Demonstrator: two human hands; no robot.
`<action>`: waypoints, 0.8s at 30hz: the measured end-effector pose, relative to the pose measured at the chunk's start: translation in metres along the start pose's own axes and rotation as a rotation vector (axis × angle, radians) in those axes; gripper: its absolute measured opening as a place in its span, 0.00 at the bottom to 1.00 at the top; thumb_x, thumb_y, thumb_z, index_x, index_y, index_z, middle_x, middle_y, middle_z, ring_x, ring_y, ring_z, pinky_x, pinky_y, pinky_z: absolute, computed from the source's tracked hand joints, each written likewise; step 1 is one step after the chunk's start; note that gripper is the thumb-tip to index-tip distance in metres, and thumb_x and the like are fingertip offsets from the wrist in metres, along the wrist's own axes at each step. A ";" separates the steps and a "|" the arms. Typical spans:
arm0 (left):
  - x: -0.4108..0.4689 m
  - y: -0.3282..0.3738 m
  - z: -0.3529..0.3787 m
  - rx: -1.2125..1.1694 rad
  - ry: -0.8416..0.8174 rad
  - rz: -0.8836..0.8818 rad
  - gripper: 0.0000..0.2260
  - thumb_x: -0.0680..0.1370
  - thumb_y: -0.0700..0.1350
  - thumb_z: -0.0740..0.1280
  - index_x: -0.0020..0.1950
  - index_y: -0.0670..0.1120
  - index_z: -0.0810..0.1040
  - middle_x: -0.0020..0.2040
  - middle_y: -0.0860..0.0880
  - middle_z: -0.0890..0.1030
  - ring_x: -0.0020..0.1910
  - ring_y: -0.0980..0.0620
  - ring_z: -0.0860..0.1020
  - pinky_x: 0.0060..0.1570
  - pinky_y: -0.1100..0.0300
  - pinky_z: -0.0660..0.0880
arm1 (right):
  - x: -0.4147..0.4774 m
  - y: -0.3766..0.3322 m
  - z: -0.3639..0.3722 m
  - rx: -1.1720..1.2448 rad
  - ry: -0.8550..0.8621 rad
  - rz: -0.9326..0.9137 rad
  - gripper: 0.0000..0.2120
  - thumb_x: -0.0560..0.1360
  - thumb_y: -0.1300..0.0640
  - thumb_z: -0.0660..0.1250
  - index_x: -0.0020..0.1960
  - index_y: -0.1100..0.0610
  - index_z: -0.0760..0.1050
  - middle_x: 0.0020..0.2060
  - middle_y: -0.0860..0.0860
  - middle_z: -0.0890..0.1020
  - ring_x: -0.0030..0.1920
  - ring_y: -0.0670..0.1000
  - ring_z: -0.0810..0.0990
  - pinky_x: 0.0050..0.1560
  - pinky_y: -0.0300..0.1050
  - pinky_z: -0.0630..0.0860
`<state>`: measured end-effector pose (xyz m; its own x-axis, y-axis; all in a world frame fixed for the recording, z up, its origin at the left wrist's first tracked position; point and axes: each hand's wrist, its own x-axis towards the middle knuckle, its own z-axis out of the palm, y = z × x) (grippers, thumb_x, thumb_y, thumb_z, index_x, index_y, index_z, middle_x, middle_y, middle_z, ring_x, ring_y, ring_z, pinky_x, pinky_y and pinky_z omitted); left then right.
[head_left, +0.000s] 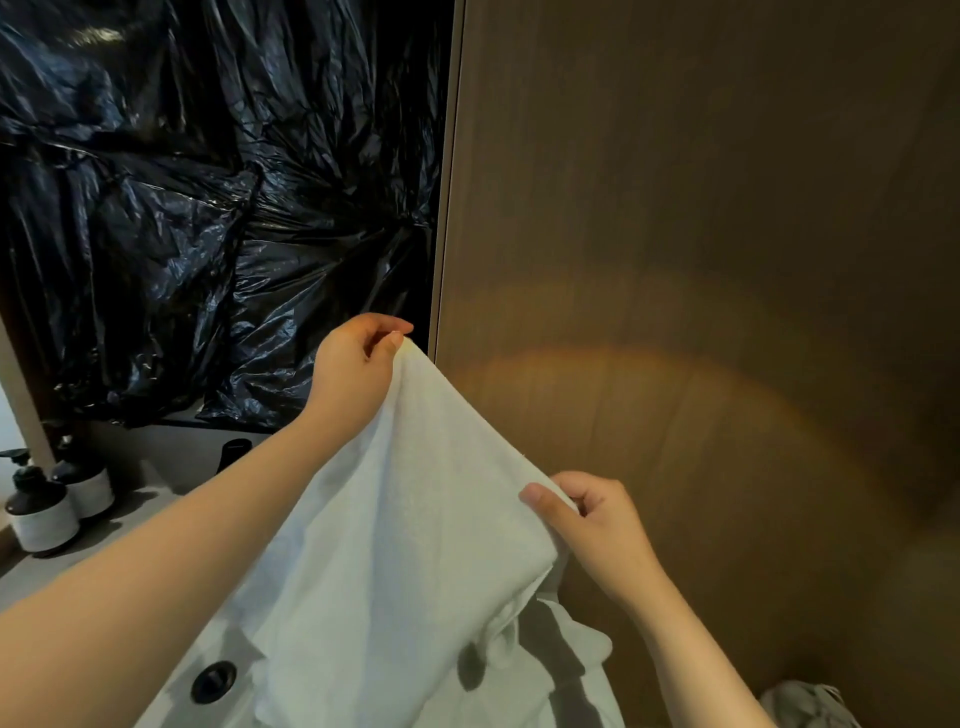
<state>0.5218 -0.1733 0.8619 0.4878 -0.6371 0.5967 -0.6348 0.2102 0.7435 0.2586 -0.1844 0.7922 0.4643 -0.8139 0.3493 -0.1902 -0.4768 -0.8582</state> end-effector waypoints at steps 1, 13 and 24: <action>0.002 -0.003 0.003 0.006 0.009 -0.010 0.08 0.81 0.44 0.62 0.54 0.53 0.79 0.42 0.64 0.76 0.36 0.62 0.74 0.33 0.75 0.66 | 0.000 -0.001 -0.004 0.022 0.028 -0.016 0.20 0.76 0.50 0.69 0.36 0.67 0.74 0.31 0.63 0.73 0.31 0.54 0.71 0.35 0.46 0.67; 0.024 -0.012 0.018 -0.024 0.053 -0.059 0.08 0.81 0.42 0.62 0.54 0.50 0.80 0.40 0.61 0.76 0.37 0.62 0.74 0.36 0.71 0.67 | -0.007 0.006 -0.034 0.030 0.121 0.032 0.10 0.80 0.59 0.62 0.48 0.52 0.83 0.42 0.45 0.85 0.45 0.45 0.82 0.44 0.36 0.76; 0.033 -0.012 0.024 -0.011 0.060 -0.060 0.09 0.80 0.42 0.62 0.54 0.50 0.81 0.45 0.56 0.77 0.40 0.63 0.74 0.38 0.73 0.64 | -0.016 0.027 -0.051 -0.146 0.008 0.034 0.14 0.75 0.40 0.66 0.42 0.48 0.83 0.34 0.58 0.80 0.35 0.64 0.75 0.35 0.46 0.71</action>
<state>0.5311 -0.2145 0.8655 0.5601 -0.6032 0.5679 -0.5971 0.1812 0.7814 0.2018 -0.2014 0.7826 0.4491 -0.8324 0.3246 -0.3299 -0.4921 -0.8056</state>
